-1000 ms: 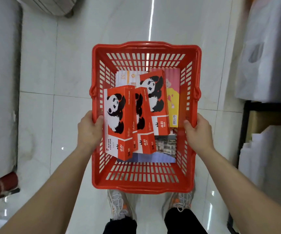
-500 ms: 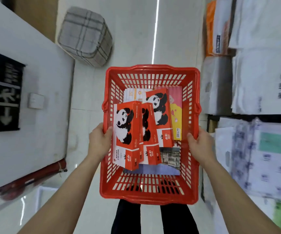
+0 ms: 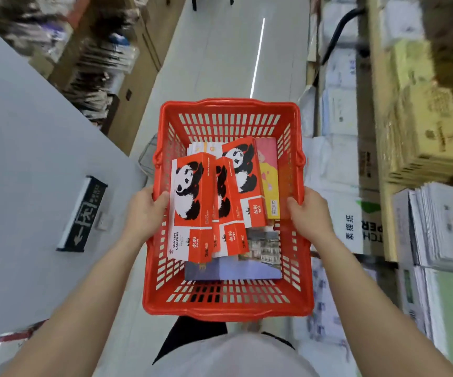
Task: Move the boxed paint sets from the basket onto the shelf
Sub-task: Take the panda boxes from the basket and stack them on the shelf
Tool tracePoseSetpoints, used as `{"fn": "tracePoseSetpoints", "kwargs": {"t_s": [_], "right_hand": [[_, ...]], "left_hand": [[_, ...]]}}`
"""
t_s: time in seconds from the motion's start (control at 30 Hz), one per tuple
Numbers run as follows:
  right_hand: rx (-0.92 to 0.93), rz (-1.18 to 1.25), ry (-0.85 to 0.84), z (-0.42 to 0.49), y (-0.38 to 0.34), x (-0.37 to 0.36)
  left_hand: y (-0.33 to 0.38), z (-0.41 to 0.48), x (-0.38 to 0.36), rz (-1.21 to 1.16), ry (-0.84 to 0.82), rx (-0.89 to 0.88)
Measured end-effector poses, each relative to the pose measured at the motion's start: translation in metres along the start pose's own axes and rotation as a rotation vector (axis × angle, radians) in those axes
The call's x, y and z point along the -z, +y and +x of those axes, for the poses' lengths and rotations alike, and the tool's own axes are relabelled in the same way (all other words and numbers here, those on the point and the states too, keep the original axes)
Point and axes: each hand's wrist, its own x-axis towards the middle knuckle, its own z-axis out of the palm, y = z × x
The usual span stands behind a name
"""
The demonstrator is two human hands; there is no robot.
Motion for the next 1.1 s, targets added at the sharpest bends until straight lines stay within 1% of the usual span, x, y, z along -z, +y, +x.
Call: {"fn": "tracePoseSetpoints", "kwargs": {"t_s": [0.1,0.17,0.23,0.33,0.47,0.63,0.9,0.97,1.1], "right_hand": [[0.038,-0.046,0.012,0.052,-0.037,0.011],[0.051,-0.078,0.022,0.088,-0.061,0.013],[0.056,-0.101,0.040,0.128,-0.088,0.014],[0.048,-0.117,0.050,0.173,-0.124,0.018],[0.038,-0.117,0.083,0.247,-0.172,0.023],[0.039,-0.106,0.108,0.346,-0.210,0.026],[0.048,-0.068,0.043,0.551,-0.258,0.027],[0.044,-0.048,0.008,0.602,-0.276,0.033],[0.064,-0.042,-0.009,0.696,-0.320,0.049]], "left_hand": [[0.028,0.044,0.009,-0.039,0.021,0.003],[0.045,0.081,0.014,-0.091,-0.009,0.016],[0.063,0.124,0.023,-0.119,-0.025,-0.001],[0.088,0.174,0.035,-0.145,-0.004,-0.039],[0.131,0.262,0.056,-0.086,0.021,-0.043],[0.183,0.365,0.065,-0.119,-0.006,-0.071],[0.262,0.540,0.048,-0.179,0.000,-0.030],[0.286,0.580,0.046,-0.181,0.010,-0.010],[0.340,0.662,0.053,-0.200,0.032,0.004]]}}
